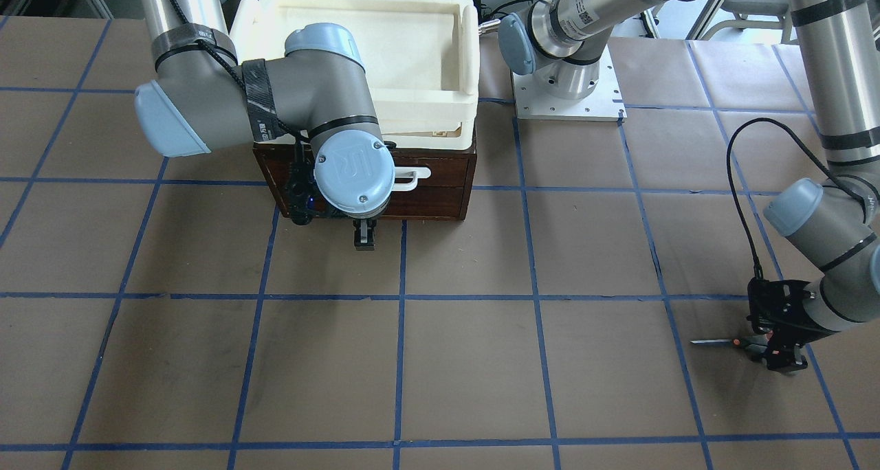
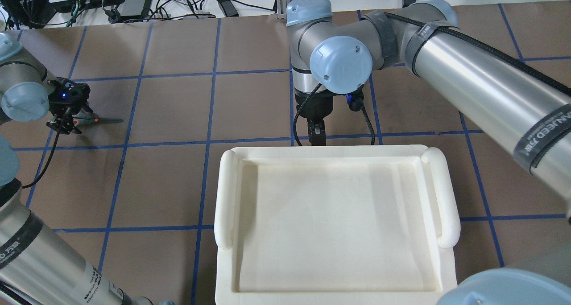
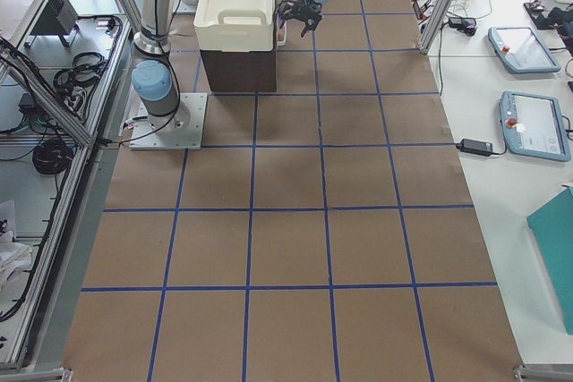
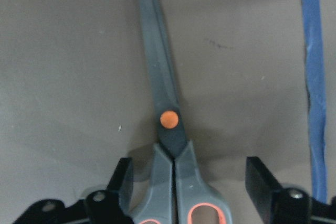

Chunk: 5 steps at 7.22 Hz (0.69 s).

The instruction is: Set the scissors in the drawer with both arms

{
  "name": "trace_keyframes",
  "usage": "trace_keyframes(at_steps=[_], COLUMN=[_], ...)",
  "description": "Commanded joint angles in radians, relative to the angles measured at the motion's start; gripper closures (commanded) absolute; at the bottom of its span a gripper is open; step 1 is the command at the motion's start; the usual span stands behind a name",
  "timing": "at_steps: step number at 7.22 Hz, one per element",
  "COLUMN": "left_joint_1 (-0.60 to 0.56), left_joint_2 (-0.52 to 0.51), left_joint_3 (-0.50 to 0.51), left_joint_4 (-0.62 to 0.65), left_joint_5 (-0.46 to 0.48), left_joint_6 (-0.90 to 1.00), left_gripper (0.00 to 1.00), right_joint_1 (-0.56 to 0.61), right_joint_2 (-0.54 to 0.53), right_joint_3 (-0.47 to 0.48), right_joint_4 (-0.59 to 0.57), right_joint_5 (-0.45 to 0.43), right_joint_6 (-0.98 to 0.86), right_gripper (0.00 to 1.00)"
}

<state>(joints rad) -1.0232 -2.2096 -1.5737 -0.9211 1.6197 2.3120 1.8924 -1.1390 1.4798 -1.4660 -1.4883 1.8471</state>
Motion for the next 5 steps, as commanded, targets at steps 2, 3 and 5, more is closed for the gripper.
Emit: trace_keyframes(at_steps=[2, 3, 5], left_joint_1=[0.002, 0.002, 0.002], left_joint_2=[-0.002, -0.002, -0.001], left_joint_3=[0.001, 0.001, 0.001], left_joint_4=[-0.001, -0.001, -0.001], left_joint_5=[-0.001, -0.001, -0.001], left_joint_6=[0.004, 0.004, 0.006], left_gripper=[0.46, 0.48, 0.61], right_joint_1=[0.002, 0.002, 0.002], right_joint_2=[0.018, 0.018, 0.031], right_joint_3=[0.001, 0.002, 0.010], right_joint_4=[-0.004, 0.001, -0.002], right_joint_5=[0.014, 0.014, 0.014], right_joint_6=[0.000, -0.002, -0.003], right_gripper=[0.00, 0.00, 0.00])
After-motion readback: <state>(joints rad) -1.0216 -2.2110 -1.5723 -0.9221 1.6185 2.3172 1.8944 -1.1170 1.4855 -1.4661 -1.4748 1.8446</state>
